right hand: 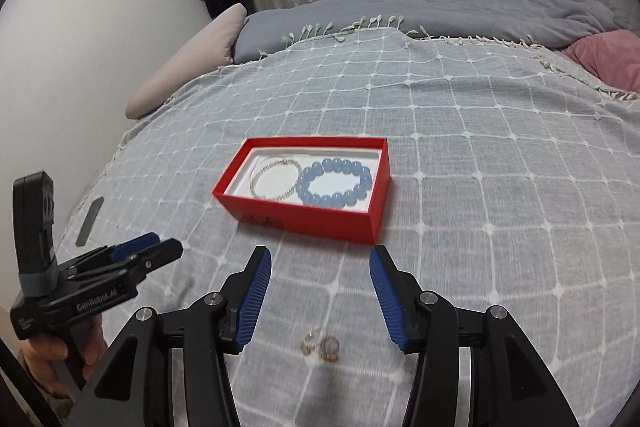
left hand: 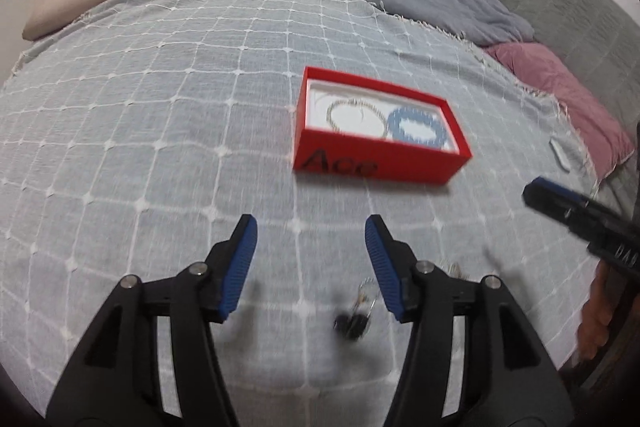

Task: Organize jewelry
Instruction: 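Move both open tools back over the remaining rings and earrings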

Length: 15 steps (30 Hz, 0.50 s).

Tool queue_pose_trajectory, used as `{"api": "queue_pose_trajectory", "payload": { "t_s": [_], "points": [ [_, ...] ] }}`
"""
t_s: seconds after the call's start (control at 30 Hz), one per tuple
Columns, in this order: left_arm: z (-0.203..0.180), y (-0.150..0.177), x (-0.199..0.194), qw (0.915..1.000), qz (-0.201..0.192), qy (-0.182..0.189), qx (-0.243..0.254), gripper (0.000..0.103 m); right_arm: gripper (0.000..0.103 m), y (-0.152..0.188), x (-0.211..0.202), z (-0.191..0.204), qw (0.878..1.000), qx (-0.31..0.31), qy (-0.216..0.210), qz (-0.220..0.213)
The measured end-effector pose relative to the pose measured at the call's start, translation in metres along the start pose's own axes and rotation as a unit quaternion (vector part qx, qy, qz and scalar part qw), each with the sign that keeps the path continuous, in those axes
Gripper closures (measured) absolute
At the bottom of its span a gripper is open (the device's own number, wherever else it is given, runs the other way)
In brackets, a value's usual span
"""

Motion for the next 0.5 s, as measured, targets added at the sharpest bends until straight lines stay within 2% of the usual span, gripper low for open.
{"api": "queue_pose_trajectory", "payload": {
  "t_s": [0.23, 0.5],
  "points": [
    [-0.011, 0.025, 0.000, 0.9991, 0.018, -0.005, 0.037, 0.045, 0.049, 0.028, -0.019, -0.005, 1.000, -0.027, 0.013, -0.002],
    [-0.014, 0.036, -0.008, 0.9986, 0.007, -0.026, 0.045, 0.045, 0.049, 0.042, -0.017, 0.004, 0.998, -0.062, 0.006, 0.006]
  ]
}}
Point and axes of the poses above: each gripper's, at about its wrist camera, not at the fingertips, and x roughly the way its jaws point, z to its left, y to its underside, the point moved 7 cm from there along x, roughly the way its jaws point, and after that the axes turned 12 degrees about y, right-handed, at the moved point
